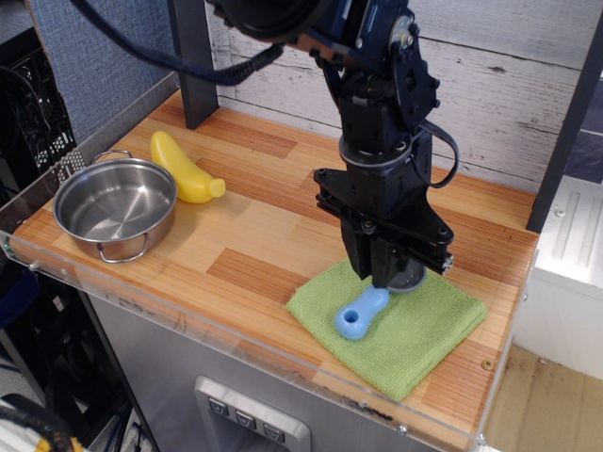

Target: Move the spoon top left of the table

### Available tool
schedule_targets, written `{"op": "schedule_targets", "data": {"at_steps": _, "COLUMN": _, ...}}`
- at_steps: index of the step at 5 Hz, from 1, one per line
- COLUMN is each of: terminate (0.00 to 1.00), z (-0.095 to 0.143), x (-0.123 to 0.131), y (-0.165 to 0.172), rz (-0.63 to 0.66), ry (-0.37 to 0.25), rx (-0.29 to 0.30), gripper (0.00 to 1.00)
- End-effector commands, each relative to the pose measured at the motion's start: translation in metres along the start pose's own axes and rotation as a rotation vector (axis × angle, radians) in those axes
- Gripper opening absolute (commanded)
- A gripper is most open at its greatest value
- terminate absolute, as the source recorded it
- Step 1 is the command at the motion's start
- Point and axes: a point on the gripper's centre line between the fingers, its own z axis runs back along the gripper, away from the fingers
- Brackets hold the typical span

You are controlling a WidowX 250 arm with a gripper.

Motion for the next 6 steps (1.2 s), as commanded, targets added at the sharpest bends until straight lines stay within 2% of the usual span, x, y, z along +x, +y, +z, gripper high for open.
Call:
{"op": "schedule_targets", "data": {"at_steps": 1, "terminate": 0.0, "z": -0.0078, "x": -0.0014, "y": 0.0021, "rz": 0.009, "ry": 0.006, "rx": -0.006, "gripper": 1.0}}
{"op": "schedule_targets", "data": {"at_steps": 2, "terminate": 0.0, "z": -0.0137, "x": -0.0019, "y": 0.0058, "rz": 0.013, "ry": 0.016, "rx": -0.003, "gripper": 1.0}}
{"op": "schedule_targets", "data": {"at_steps": 3, "terminate": 0.0, "z": -0.0158, "x": -0.0019, "y": 0.0071, "rz": 0.011, "ry": 0.02, "rx": 0.001, "gripper": 0.0}}
{"op": "schedule_targets", "data": {"at_steps": 6, "terminate": 0.0, "z": -0.0136, "x": -0.0004, "y": 0.0082, "rz": 0.006, "ry": 0.012, "rx": 0.012, "gripper": 0.0}}
